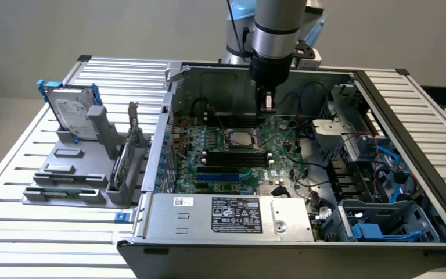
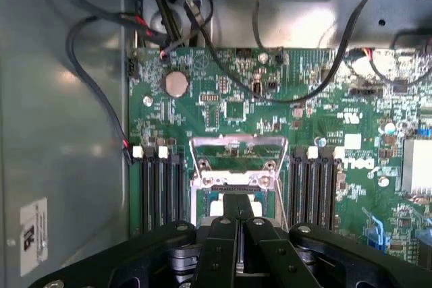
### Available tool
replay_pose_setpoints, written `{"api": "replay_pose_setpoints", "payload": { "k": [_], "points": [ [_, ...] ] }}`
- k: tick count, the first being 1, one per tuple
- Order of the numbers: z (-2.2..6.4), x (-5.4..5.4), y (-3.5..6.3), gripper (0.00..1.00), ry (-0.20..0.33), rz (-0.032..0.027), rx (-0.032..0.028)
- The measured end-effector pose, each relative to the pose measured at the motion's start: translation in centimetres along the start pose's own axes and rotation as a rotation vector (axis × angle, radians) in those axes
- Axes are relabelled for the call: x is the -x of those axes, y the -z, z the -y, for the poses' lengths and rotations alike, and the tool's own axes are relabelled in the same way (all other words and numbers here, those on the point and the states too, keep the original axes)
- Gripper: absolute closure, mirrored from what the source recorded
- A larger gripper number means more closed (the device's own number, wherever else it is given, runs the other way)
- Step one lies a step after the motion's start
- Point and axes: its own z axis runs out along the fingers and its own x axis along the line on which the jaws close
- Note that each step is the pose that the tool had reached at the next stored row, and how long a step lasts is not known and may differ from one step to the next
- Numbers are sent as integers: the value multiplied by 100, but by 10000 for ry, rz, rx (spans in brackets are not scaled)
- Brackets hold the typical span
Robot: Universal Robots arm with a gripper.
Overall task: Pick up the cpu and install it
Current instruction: 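Place the cpu into insertion slot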
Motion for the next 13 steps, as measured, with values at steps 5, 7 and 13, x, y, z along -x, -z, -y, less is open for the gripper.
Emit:
{"api": "replay_pose_setpoints", "payload": {
  "k": [5,7,13],
  "points": [
    [-177,-7,78,89,6,1,0],
    [-241,-9,97,89,12,0,0],
    [-406,-10,107,89,53,-3,-1]
  ]
}}
